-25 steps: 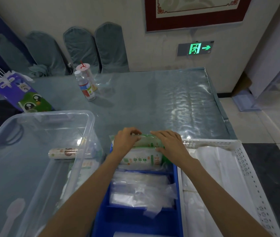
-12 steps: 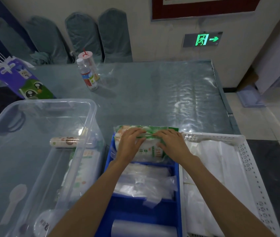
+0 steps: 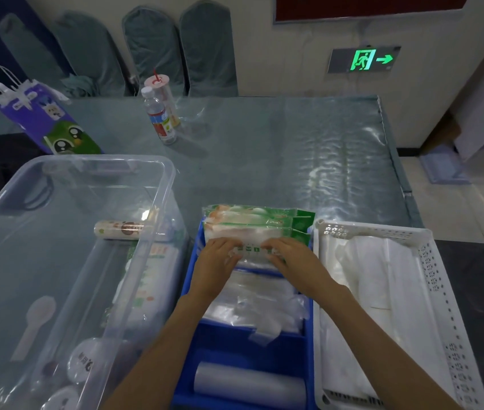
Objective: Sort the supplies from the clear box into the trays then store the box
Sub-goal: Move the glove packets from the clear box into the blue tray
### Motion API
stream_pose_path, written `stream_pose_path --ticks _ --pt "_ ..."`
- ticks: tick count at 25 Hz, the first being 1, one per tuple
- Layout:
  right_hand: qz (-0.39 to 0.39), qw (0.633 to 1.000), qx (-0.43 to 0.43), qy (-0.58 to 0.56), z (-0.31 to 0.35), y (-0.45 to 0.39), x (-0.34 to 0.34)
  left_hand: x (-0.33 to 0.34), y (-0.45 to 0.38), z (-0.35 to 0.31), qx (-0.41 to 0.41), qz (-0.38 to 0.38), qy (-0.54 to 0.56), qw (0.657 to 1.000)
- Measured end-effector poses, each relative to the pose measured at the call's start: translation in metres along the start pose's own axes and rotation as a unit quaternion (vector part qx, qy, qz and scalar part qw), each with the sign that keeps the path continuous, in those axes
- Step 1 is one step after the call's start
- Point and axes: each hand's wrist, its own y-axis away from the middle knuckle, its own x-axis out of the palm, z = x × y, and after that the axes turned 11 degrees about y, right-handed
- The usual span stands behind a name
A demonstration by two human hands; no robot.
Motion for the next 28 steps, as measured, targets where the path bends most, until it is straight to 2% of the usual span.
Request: stream_pose_path --ticks 5,13,19,25,28 --pt "0.107 0.992 0.022 0.07 -0.009 -0.003 0.031 0.008 -0.003 0.015 -0.055 0.087 -0.083 0.991" --pt "0.158 0.985 0.043 0.054 -0.02 -0.012 0.047 0.012 -0.009 0.02 -0.1 0.148 -0.091 0.98" --pt "0.131 0.988 0.074 -0.022 -0.018 -0.014 0.044 0.011 -0.008 0.022 -0.134 0.167 -0.028 0.976" --pt "0.089 0.991 0.089 -0.054 -0.016 -0.015 0.039 0.009 -0.011 0.017 -0.16 0.14 0.009 0.977" --pt "0.079 0.991 0.091 -0.061 -0.018 -0.012 0.038 0.006 -0.007 0.019 -0.129 0.13 0.012 0.983"
